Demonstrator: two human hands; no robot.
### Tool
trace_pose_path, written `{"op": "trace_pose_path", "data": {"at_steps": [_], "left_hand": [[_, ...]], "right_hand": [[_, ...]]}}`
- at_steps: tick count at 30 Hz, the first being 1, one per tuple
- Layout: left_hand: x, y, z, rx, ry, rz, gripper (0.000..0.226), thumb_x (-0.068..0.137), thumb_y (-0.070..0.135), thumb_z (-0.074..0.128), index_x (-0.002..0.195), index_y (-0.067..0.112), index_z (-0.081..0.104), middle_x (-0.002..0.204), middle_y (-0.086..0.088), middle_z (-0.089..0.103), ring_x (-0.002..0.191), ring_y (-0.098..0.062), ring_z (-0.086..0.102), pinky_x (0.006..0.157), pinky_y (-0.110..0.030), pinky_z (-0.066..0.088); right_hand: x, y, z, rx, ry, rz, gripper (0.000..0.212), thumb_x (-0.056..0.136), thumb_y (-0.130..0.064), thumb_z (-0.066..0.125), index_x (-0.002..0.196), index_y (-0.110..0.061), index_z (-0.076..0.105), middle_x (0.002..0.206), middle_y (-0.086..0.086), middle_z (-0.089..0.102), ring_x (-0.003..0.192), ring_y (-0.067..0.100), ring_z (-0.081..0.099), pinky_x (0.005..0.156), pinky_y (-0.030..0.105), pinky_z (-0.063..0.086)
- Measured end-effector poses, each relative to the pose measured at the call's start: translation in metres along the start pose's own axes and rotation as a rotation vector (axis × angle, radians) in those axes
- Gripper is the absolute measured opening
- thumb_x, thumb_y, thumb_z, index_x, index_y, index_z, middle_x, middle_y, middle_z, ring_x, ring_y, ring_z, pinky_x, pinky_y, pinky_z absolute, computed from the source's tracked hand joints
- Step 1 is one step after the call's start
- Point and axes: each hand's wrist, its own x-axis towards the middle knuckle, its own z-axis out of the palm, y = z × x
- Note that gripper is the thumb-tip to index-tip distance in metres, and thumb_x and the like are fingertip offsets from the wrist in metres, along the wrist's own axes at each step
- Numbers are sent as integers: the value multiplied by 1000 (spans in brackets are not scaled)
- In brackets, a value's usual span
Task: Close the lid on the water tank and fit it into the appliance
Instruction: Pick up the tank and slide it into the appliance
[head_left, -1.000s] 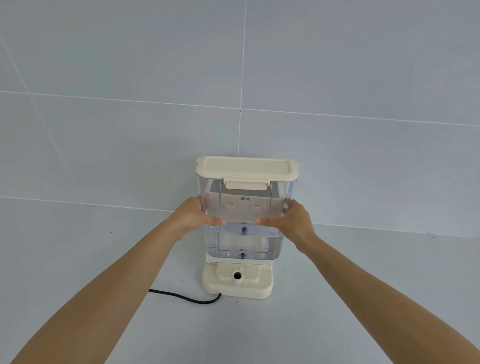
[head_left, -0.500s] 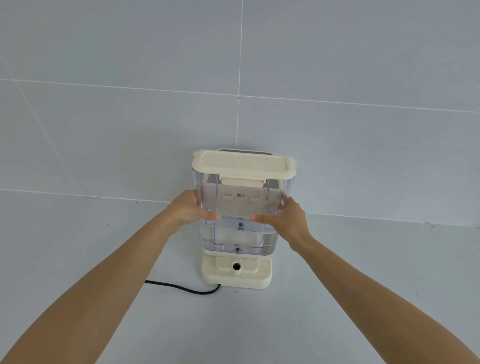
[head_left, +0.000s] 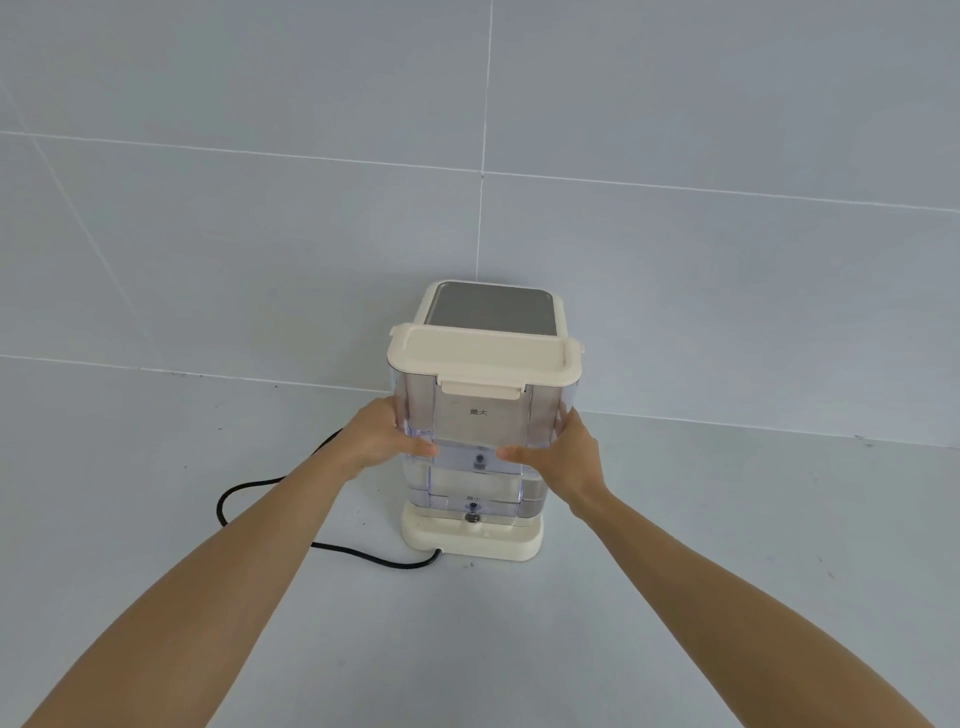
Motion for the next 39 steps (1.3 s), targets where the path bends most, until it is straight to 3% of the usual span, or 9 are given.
{"op": "trace_pose_path", "data": {"at_steps": [3,7,11,18,23,28,33,37,39], "left_hand": [[2,-6,2,16,3,-2,37,63,10,79,75,35,55,80,16,58,76,0,53,63,-15,37],[4,-15,8,-6,19,14,40,61,7,79,76,36,56,78,19,59,70,9,53,56,-7,41],[6,-22,11,7,-3,20,45,61,10,80,94,30,56,88,19,59,83,3,53,66,-13,39],[9,-26,12,19,13,29,52,61,9,80,105,23,56,95,11,60,91,-11,54,70,-14,39],[7,-26,14,59,-9,33,62,64,11,78,119,19,50,104,11,57,92,-6,51,71,-14,38],[5,-27,17,72,-13,10,63,67,11,76,123,13,48,123,-13,59,113,-27,53,101,-41,41],[3,-28,19,119,-5,-33,58,68,13,75,119,5,48,124,-26,54,114,-36,51,100,-44,39],[2,-27,20,113,-1,-19,56,69,13,74,119,7,49,121,-24,57,112,-35,52,96,-40,40],[2,-28,20,92,-8,-20,56,69,12,74,119,5,49,123,-23,56,114,-34,51,102,-44,39]], "right_hand": [[-1,6,3,-3,3,12,76,49,-33,86,111,-18,44,102,-8,55,94,14,51,77,27,43],[0,14,5,-12,-11,31,76,49,-34,86,111,-18,44,103,-6,56,95,17,52,77,28,44],[0,19,9,-22,-14,48,81,50,-35,86,115,-17,42,105,-6,54,97,17,52,80,30,45],[0,22,9,-22,-16,50,82,49,-34,86,117,-16,43,111,-1,59,99,20,54,79,30,46],[2,26,10,-26,-26,83,88,50,-35,86,123,-16,41,120,2,59,109,23,54,88,35,48],[-1,29,11,5,-30,85,81,51,-32,86,119,-16,44,114,-1,60,101,19,55,80,27,43],[-2,30,12,-4,-30,85,78,54,-31,85,119,-16,44,110,-2,60,98,18,54,79,27,43],[-3,30,13,-5,-28,92,73,55,-29,84,115,-16,45,104,-4,59,95,17,54,77,25,42],[-4,29,12,3,-27,90,71,55,-28,84,113,-17,46,100,-6,58,91,15,53,70,19,41]]}}
